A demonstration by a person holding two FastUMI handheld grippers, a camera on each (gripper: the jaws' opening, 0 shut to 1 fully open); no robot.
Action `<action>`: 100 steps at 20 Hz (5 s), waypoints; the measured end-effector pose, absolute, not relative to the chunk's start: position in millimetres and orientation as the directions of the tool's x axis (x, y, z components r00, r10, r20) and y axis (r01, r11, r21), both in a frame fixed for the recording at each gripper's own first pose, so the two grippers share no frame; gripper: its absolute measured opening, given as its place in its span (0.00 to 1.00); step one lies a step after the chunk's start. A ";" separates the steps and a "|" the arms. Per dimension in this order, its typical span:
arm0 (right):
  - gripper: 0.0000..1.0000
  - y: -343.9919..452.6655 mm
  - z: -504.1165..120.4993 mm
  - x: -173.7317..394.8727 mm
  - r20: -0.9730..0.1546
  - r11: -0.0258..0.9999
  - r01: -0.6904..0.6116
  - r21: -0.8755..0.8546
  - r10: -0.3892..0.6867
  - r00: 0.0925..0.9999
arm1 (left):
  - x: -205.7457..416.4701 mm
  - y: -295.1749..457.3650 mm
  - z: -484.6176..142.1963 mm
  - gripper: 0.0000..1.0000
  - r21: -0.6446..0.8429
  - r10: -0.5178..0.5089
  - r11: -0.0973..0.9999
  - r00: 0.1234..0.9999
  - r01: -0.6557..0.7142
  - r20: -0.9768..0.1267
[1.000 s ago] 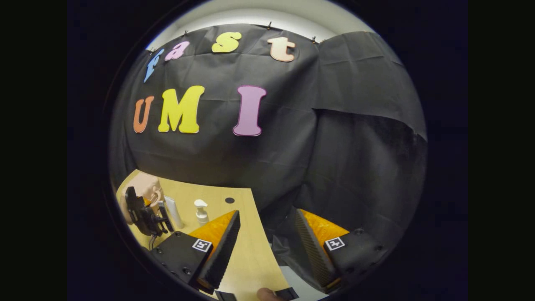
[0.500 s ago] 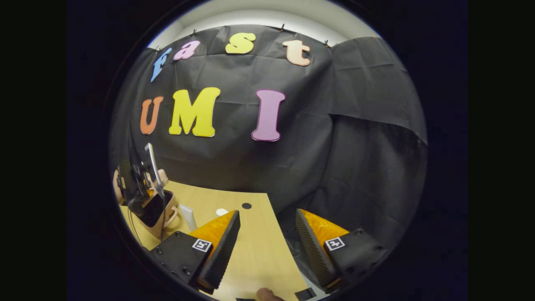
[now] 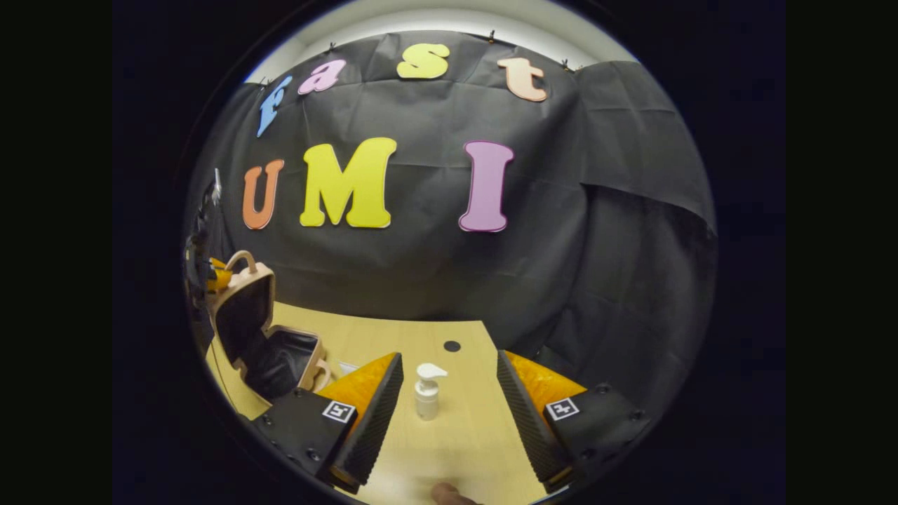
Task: First open the suitcase, pack the skin care products into it, and then close the suitcase.
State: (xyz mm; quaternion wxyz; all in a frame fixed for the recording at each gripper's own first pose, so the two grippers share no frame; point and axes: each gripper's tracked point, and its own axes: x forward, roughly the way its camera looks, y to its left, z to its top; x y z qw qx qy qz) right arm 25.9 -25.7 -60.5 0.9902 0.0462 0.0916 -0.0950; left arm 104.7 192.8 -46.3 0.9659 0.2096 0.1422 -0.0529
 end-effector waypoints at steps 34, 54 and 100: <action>0.80 52.8 -96.6 -6.4 -0.326 0.983 0.171 -0.070 -0.184 0.927 | 112.3 505.2 -266.6 0.52 0.076 0.037 0.997 0.812 0.010 -0.583; 0.80 -40.1 -123.6 9.5 -0.318 0.993 0.095 -0.069 -0.112 0.941 | 66.3 -6.5 -176.2 1.00 -0.052 -0.579 0.777 0.678 0.628 -0.453; 0.47 -10.2 -294.9 185.4 -0.534 0.985 -0.029 0.169 0.116 0.838 | -43.7 5.1 -179.7 0.51 -0.056 -0.270 0.953 0.744 0.299 -0.611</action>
